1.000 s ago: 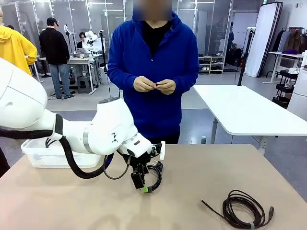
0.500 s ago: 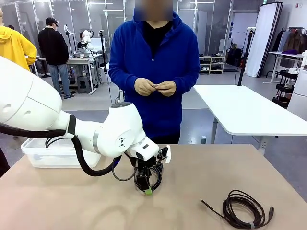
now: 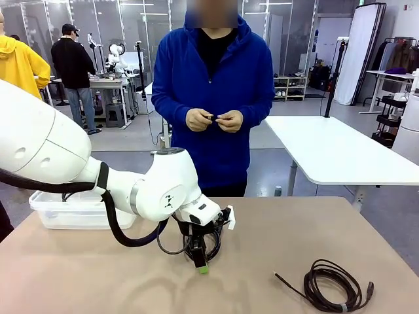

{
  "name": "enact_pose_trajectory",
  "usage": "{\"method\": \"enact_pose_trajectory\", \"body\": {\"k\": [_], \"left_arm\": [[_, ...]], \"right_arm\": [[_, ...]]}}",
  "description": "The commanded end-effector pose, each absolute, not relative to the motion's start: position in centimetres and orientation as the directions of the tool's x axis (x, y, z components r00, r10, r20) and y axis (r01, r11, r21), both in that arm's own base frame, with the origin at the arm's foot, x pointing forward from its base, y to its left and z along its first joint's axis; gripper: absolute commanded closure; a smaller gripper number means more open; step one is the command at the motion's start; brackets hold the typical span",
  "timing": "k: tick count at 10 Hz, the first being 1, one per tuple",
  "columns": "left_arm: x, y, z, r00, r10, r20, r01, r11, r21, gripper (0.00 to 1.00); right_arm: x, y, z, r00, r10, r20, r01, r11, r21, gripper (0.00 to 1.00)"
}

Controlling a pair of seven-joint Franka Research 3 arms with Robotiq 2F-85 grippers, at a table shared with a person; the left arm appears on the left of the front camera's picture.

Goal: Organize and store the cables.
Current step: Place the Power Cable into the Organizing box.

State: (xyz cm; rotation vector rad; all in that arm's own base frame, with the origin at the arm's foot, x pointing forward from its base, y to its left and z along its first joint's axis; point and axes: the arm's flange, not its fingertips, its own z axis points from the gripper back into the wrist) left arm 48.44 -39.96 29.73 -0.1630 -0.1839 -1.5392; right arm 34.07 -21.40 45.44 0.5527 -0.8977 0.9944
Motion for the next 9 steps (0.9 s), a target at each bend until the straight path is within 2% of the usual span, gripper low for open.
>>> {"method": "enact_pose_trajectory", "body": {"k": [1, 2, 4, 5, 6, 9], "left_arm": [[48.5, -40.3, 30.4, 0.017, -0.980, 0.199, 1.000, 0.017, -0.001, 0.60], [48.4, -40.4, 30.5, 0.016, -0.981, 0.196, 1.000, 0.016, -0.004, 1.00], [48.3, -40.5, 30.7, 0.019, -0.983, 0.183, 1.000, 0.020, 0.002, 1.00], [48.3, -40.5, 31.0, 0.024, -0.983, 0.181, 1.000, 0.025, 0.005, 0.88], [48.3, -40.4, 31.2, 0.027, -0.984, 0.179, 1.000, 0.028, 0.005, 0.97], [48.3, -40.5, 32.2, 0.026, -0.985, 0.169, 1.000, 0.029, 0.011, 1.00]], "right_arm": [[34.3, -21.3, 45.5, 0.240, 0.466, 0.851, -0.888, 0.459, -0.002, 0.00], [34.3, -21.3, 45.5, 0.240, 0.466, 0.851, -0.888, 0.459, -0.002, 0.00], [34.3, -21.3, 45.5, 0.240, 0.466, 0.851, -0.888, 0.459, -0.002, 0.00], [34.3, -21.3, 45.5, 0.240, 0.466, 0.851, -0.888, 0.459, -0.002, 0.00], [34.3, -21.3, 45.5, 0.240, 0.466, 0.851, -0.888, 0.459, -0.002, 0.00], [34.3, -21.3, 45.5, 0.240, 0.466, 0.851, -0.888, 0.459, -0.002, 0.00]]}}
